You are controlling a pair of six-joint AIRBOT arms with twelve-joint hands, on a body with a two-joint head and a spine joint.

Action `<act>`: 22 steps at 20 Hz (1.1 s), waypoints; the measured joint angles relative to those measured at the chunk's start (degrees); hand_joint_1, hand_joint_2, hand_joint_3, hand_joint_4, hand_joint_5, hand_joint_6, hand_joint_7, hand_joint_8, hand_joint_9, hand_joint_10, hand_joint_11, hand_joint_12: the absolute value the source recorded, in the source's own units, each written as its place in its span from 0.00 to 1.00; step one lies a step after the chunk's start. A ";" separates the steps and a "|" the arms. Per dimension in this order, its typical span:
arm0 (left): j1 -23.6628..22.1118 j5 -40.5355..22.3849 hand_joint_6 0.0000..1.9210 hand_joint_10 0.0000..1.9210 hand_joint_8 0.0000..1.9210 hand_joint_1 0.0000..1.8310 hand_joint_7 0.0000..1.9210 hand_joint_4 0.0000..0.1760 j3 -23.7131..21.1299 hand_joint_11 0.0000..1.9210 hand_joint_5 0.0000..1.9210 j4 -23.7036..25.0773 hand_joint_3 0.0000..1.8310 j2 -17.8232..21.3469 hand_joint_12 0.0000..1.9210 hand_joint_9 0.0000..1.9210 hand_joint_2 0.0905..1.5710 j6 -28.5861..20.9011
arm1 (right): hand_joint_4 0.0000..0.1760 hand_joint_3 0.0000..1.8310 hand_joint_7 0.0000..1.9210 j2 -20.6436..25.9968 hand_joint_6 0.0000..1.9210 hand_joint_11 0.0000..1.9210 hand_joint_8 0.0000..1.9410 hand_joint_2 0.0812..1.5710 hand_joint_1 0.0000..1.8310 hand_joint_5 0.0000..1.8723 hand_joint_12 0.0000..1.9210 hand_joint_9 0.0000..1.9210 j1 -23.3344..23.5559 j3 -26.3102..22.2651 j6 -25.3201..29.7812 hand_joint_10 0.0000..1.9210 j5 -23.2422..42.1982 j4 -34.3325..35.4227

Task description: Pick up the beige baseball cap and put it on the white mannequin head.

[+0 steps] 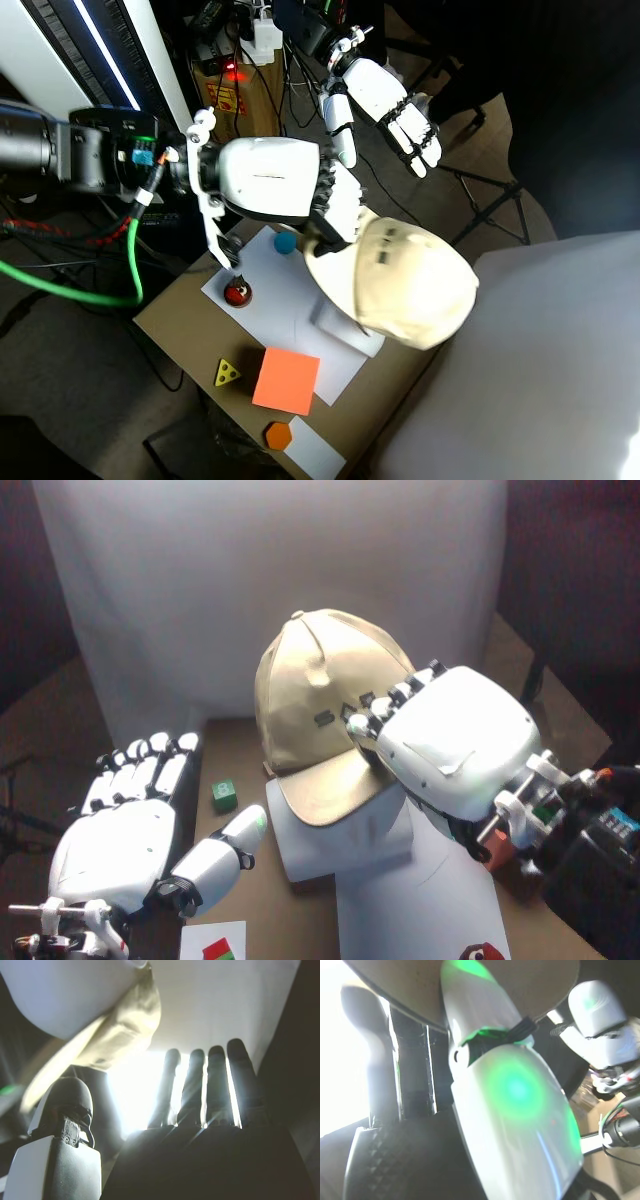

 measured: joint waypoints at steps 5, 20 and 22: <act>0.17 -0.02 0.00 0.00 0.00 0.00 0.01 0.22 -0.22 0.00 0.04 -0.31 0.00 0.00 0.12 0.00 0.73 -0.11 | 0.00 0.00 0.48 -0.92 0.52 0.46 0.55 0.72 0.75 0.44 0.75 0.45 -1.05 -0.24 -0.48 0.74 0.07 2.43; -1.84 0.92 0.00 0.00 0.00 0.00 0.00 0.22 -0.46 0.00 0.03 -0.96 0.00 -3.19 0.10 0.00 0.73 0.79 | 0.00 0.00 0.48 -2.64 0.53 0.46 0.55 0.72 0.75 0.44 0.76 0.45 -3.17 2.78 -1.92 0.75 -1.11 1.18; -2.25 0.96 0.00 0.00 0.00 0.00 0.00 0.22 -1.03 0.00 0.03 -0.57 0.00 -3.28 0.09 0.00 0.73 1.38 | 0.00 0.00 0.47 -2.67 0.54 0.45 0.55 0.72 0.75 0.44 0.76 0.46 -3.17 2.78 -2.21 0.73 -1.11 1.31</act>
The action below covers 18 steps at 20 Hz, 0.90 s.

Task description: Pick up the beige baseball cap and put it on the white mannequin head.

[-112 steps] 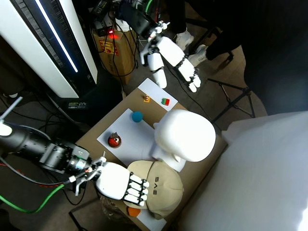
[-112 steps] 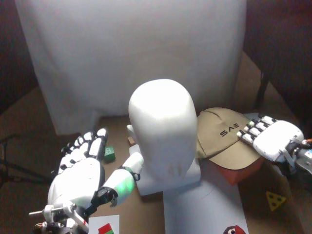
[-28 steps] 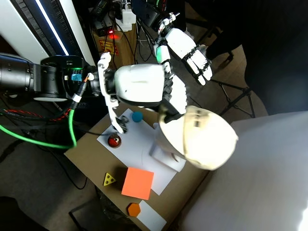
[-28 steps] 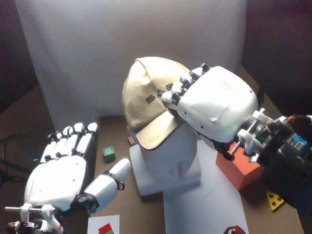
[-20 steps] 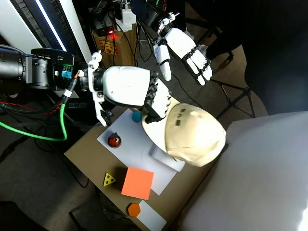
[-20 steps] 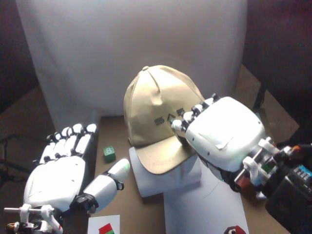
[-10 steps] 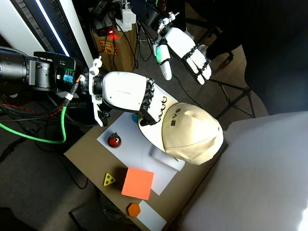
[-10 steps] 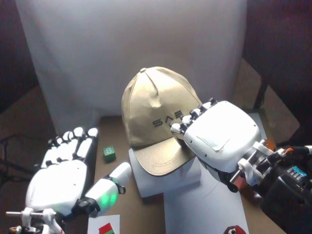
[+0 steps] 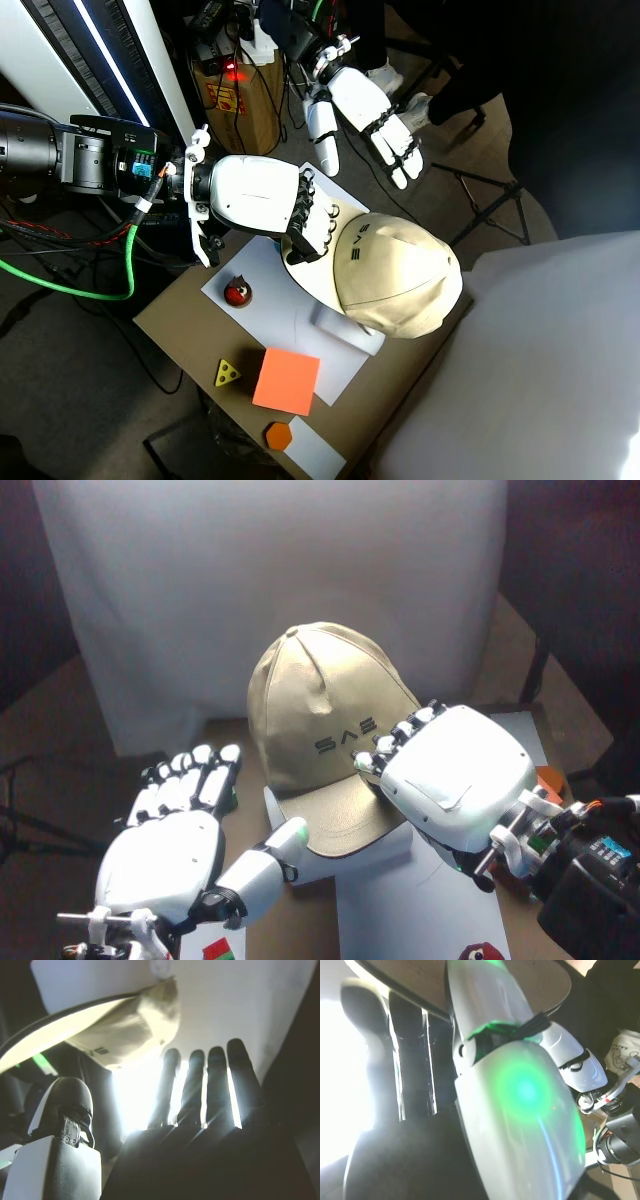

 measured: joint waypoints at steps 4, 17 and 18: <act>-0.04 0.04 0.00 0.00 0.00 0.00 0.00 0.22 -1.36 0.00 0.03 -0.74 0.00 -0.74 0.11 0.00 0.73 1.38 | 0.00 0.00 0.44 0.02 0.60 0.39 0.59 0.74 0.74 0.41 0.76 0.43 0.02 -0.48 -1.57 0.75 -0.11 3.02; -0.13 -2.38 0.00 0.00 0.00 0.00 0.01 0.23 -5.33 0.00 0.05 -2.67 0.00 2.05 0.14 0.01 0.73 2.80 | 0.49 0.00 0.07 2.64 0.00 0.00 0.00 0.63 0.32 0.11 0.31 0.05 -3.28 -3.91 -4.70 0.00 -3.61 8.70; -0.13 -2.43 0.00 0.00 0.00 0.00 0.01 0.22 -5.99 0.00 0.05 -3.06 0.00 2.64 0.14 0.01 0.73 2.80 | 0.55 0.00 0.04 2.69 0.00 0.00 0.00 0.63 0.29 0.07 0.22 0.02 -3.28 -3.91 -5.29 0.00 -4.24 10.54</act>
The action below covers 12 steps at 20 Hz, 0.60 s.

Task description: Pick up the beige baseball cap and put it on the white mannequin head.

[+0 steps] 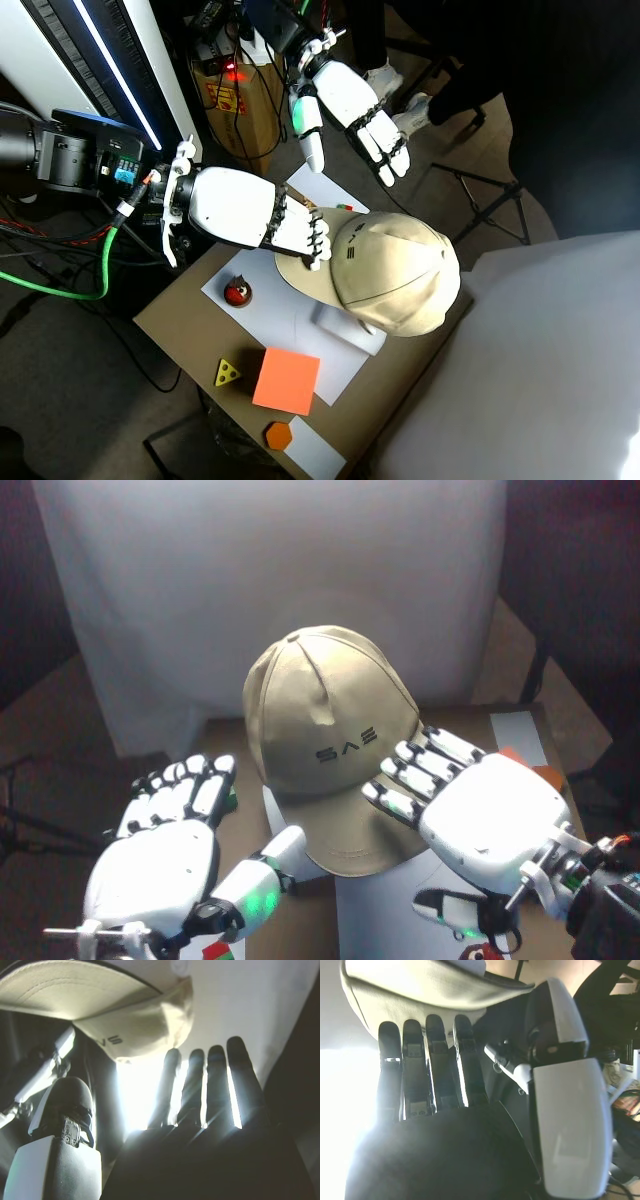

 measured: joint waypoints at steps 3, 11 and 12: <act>-0.74 0.79 0.00 0.00 0.00 0.00 0.01 0.22 -3.65 0.00 0.05 -2.60 0.00 2.27 0.12 0.00 0.73 2.27 | 0.75 0.00 0.00 0.85 0.00 0.00 0.00 0.59 0.23 0.02 0.08 0.00 -0.50 -0.33 -1.09 0.00 -1.38 1.97; -7.26 1.44 0.00 0.00 0.00 0.00 0.01 0.22 -13.00 0.00 0.05 -9.94 0.00 7.48 0.14 0.00 0.73 17.29 | 0.77 0.00 0.00 18.25 0.00 0.00 0.00 0.57 0.25 0.03 0.13 0.00 5.05 -11.72 2.47 0.00 -9.79 6.47; -8.48 1.38 0.00 0.00 0.00 0.00 0.01 0.22 -13.92 0.00 0.05 -10.99 0.00 7.72 0.13 0.00 0.73 18.80 | 0.76 0.00 0.00 21.16 0.00 0.00 0.00 0.58 0.25 0.03 0.16 0.00 6.78 -13.07 1.62 0.00 -12.31 10.25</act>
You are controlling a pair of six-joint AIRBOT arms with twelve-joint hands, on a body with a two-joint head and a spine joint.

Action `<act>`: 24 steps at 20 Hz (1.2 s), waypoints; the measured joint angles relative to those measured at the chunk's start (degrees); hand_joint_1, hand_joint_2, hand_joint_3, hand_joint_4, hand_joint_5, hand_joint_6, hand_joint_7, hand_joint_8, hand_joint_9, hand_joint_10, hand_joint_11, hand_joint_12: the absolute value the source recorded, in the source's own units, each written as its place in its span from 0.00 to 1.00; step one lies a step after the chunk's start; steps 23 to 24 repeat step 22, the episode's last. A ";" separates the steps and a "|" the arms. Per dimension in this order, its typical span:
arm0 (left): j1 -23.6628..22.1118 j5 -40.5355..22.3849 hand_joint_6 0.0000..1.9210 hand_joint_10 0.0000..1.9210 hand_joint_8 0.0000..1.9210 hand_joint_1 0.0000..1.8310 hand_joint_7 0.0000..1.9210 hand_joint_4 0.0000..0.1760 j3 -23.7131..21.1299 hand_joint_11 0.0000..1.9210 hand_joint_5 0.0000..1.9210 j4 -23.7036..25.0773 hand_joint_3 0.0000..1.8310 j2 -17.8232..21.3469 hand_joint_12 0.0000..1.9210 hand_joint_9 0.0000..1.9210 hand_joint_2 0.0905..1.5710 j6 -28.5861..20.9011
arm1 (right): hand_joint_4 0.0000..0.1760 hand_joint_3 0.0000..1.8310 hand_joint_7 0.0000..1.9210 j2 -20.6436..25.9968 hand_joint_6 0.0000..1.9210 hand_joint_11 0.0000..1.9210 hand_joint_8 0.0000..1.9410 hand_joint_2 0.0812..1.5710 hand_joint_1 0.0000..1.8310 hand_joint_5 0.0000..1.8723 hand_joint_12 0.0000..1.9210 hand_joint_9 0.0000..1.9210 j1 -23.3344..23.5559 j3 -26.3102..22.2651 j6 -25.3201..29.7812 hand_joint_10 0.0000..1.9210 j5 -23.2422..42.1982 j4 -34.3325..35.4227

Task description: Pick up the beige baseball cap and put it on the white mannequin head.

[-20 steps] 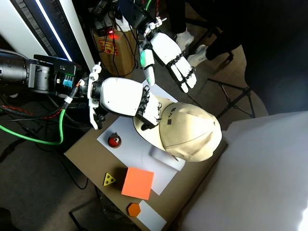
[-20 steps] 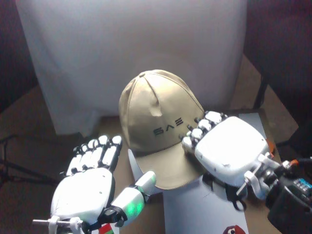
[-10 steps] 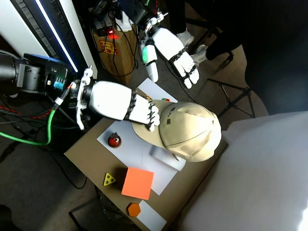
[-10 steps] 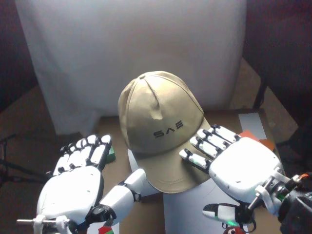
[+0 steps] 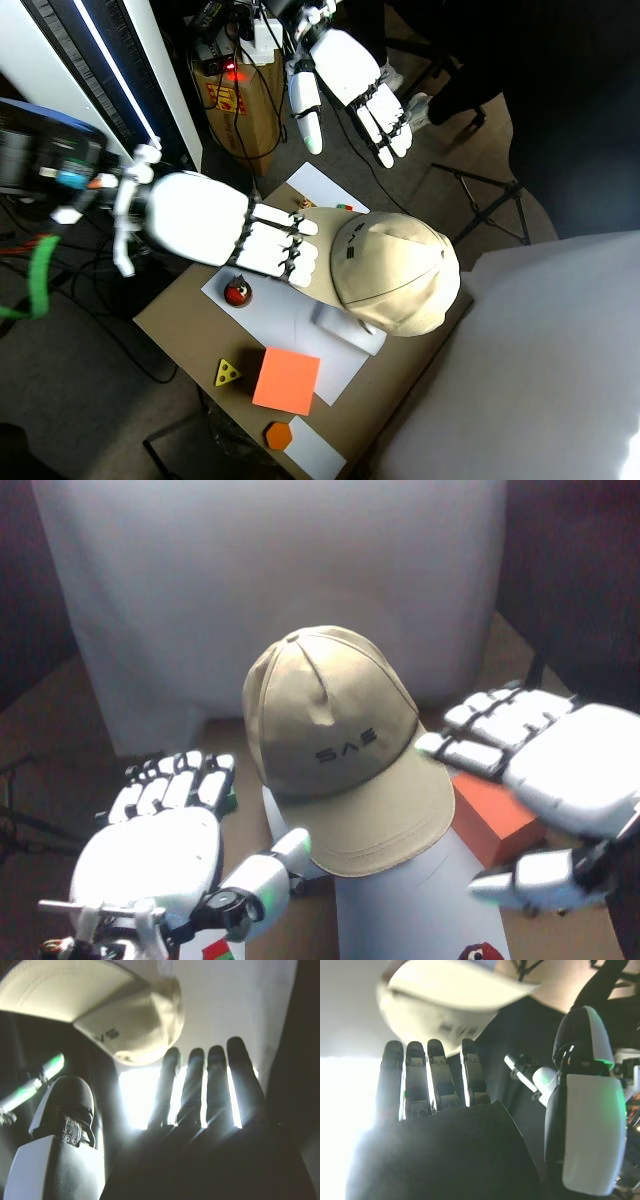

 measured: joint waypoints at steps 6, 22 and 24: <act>-10.32 -1.92 0.00 0.00 0.00 0.00 0.01 0.22 -6.49 0.00 0.06 -9.55 0.00 1.81 0.13 0.00 0.73 15.80 | 0.63 0.00 0.07 9.11 0.01 0.00 0.00 0.61 0.25 0.09 0.42 0.06 2.73 -8.22 -15.02 0.01 -6.32 18.67; -13.99 -5.33 1.00 1.00 1.00 0.45 0.74 1.00 -12.09 0.84 0.67 -17.27 0.00 2.16 1.00 0.79 0.73 16.70 | 1.00 0.00 0.82 7.28 1.00 0.98 1.00 0.84 0.49 0.70 1.00 0.90 5.35 -8.46 -13.55 1.00 -1.57 29.99; -13.99 -5.33 1.00 1.00 1.00 0.45 0.74 1.00 -12.09 0.84 0.67 -17.27 0.00 2.16 1.00 0.79 0.73 16.70 | 1.00 0.00 0.82 7.28 1.00 0.98 1.00 0.84 0.49 0.70 1.00 0.90 5.35 -8.46 -13.55 1.00 -1.57 29.99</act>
